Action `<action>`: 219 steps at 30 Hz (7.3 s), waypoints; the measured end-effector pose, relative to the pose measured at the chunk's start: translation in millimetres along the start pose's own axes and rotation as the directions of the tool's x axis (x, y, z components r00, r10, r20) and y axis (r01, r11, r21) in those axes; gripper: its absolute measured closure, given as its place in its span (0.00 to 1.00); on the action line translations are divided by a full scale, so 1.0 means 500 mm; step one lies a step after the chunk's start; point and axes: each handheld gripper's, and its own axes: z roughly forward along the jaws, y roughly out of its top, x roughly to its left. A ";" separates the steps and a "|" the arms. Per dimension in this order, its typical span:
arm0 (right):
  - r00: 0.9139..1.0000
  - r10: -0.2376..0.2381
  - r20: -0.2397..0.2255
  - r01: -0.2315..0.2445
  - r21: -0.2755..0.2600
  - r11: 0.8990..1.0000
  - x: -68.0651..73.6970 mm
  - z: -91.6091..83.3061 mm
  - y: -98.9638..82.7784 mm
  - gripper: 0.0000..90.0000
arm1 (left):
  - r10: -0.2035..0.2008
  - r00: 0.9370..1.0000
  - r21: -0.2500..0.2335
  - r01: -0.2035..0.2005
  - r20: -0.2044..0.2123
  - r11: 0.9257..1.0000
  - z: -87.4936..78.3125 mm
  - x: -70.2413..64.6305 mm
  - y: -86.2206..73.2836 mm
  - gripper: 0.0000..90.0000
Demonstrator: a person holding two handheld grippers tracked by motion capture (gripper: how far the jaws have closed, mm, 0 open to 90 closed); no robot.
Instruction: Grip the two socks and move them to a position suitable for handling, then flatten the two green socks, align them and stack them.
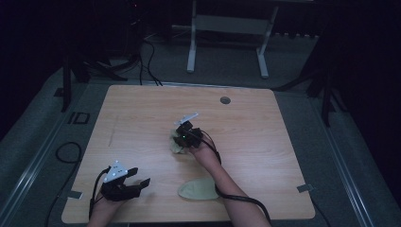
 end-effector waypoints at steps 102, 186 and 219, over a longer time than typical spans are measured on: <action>0.988 0.156 0.013 -0.156 0.008 0.988 -0.149 -0.200 -0.300 0.68 | 0.129 0.977 0.247 -0.169 0.170 0.954 0.268 -0.050 0.196 0.78; 0.998 0.044 0.044 -0.049 0.112 0.993 -0.023 -0.256 -0.404 0.86 | 0.134 0.955 0.288 -0.211 0.265 0.934 0.181 -0.155 0.097 0.73; 0.995 0.074 0.060 -0.072 -0.023 0.997 -0.125 -0.309 -0.254 0.94 | 0.173 0.967 0.242 -0.216 0.187 0.946 0.183 -0.099 0.274 0.97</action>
